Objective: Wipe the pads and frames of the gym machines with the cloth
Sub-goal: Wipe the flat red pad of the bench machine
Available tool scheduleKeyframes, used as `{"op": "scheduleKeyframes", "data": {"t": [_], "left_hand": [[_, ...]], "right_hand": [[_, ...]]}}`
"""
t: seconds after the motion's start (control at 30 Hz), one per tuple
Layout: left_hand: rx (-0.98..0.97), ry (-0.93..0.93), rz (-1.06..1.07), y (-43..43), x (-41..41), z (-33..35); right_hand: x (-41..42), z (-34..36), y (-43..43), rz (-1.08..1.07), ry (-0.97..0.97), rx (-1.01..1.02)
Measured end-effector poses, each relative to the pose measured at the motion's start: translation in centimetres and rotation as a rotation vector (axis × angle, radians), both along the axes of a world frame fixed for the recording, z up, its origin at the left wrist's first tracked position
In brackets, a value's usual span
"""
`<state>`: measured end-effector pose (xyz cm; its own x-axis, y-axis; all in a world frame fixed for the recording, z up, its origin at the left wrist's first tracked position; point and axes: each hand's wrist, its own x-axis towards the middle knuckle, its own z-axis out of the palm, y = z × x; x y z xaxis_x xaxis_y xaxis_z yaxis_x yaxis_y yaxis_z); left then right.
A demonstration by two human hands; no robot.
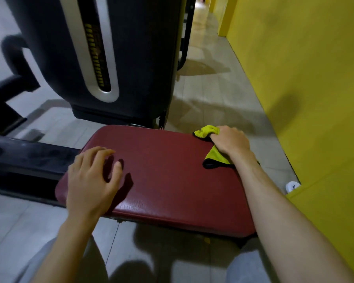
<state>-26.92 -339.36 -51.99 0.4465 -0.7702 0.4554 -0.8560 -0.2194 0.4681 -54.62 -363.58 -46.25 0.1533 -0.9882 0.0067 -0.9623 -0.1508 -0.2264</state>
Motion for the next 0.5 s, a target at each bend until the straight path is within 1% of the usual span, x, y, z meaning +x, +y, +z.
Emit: {"op": "scheduleKeyframes", "data": {"t": [0.1,0.2,0.27,0.4,0.5], "left_hand": [[0.03,-0.035,-0.004,-0.3,0.2,-0.3],[0.038,-0.04,0.008,-0.1,0.3,-0.6],[0.023,-0.02,0.019,-0.1,0.3,-0.7],[-0.005,0.008,0.027,0.0,0.5,-0.8],[-0.012,0.029,0.035,0.0,0.4,-0.7]], "right_hand": [[5.6,-0.5,0.3,0.127,0.035,-0.058],[12.3,-1.0,1.5,0.264,0.011,-0.111],[14.9,-1.5,2.1,0.315,-0.013,-0.168],[14.0,-1.9,2.0,0.344,-0.041,-0.21],[10.9,-1.7,1.4,0.277,-0.044,-0.201]]}}
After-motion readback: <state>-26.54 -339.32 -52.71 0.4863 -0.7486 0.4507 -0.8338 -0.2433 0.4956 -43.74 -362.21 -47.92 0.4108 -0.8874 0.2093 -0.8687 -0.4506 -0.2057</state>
